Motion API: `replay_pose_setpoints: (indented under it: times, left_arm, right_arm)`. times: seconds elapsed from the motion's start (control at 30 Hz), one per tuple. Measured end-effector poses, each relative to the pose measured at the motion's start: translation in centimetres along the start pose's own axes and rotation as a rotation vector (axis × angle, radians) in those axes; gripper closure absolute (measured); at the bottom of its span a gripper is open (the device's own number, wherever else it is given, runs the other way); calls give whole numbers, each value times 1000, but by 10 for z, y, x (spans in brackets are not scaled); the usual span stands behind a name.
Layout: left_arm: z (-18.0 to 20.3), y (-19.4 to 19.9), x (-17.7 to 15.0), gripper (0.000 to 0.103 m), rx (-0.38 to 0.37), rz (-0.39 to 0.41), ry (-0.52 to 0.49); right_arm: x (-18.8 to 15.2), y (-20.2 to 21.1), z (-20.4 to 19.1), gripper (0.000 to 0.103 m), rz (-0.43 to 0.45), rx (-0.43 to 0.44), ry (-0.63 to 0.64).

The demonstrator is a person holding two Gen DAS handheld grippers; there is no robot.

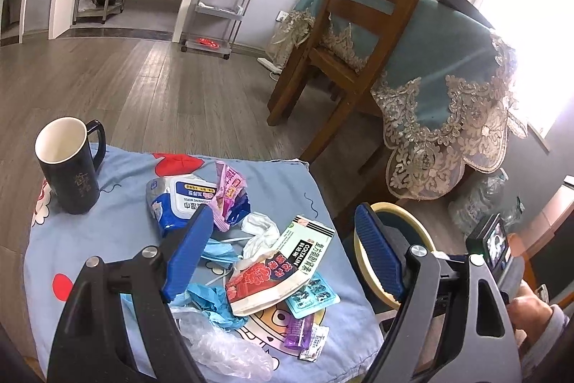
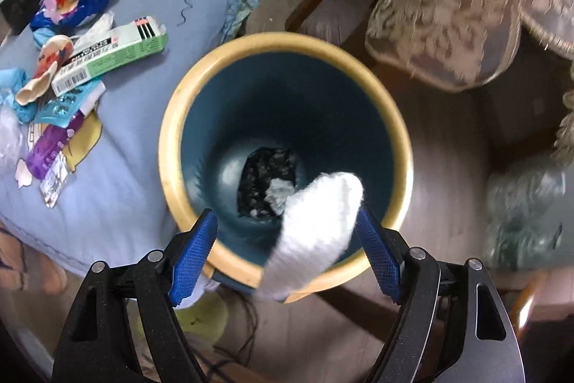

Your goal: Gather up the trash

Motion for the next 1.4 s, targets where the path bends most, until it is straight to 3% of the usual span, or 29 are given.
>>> replay_pose_setpoints:
  times: [0.1,0.13,0.17,0.2,0.23,0.27,0.3,0.37,0.4,0.43,0.63,0.93,1.23,1.4]
  left_arm:
    - [-1,0,0,23,-4,-3,9]
    - [-1,0,0,23,-5,-2,11]
    - [-1,0,0,23,-6,-2,11]
    - [-1,0,0,23,-7,-1,13]
    - [-1,0,0,23,-9,-2,16]
    - [-1,0,0,23,-10,-3,18]
    - [-1,1,0,23,-11,-2,20]
    - [0,4,2,23,-12,7,15]
    - [0,4,2,23,-11,9,13]
    - [-1,4,2,23,-10,9,13]
    - [-2,3,1,23,-11,6,17]
    - [-12,-3,-14,23,23,-49,-3]
    - [-53,-2,-87,24,142,-263,48]
    - [-66,0,-111,26,180,-326,50]
  right_arm:
    - [10,22,7,24,144,-67,12]
    - [15,36,9,19,244,-83,-2]
    - [15,41,7,15,288,-55,-20]
    - [11,36,5,15,265,0,-33]
    - [-3,12,-3,34,91,78,-23]
    - [-11,2,-5,49,36,67,-6]
    - [-12,1,-2,52,45,39,-5]
    - [-7,11,7,38,105,40,-71]
    - [-2,19,10,27,140,65,-105]
    - [0,23,13,23,161,66,-112]
    - [4,34,23,21,210,67,-132]
    - [21,51,-16,21,284,164,-164]
    - [37,58,-66,21,333,306,-219]
    - [42,56,-91,21,336,365,-241]
Point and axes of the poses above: each gripper's, at about its wrist camera, not at the fingertips, and y roughly against the way its jaws point, z to its right, x to its top, the point moved 5 cm from there along -y, roughly the way its jaws point, and after that the axes turned 14 degrees about z, right-handed, at the moved point
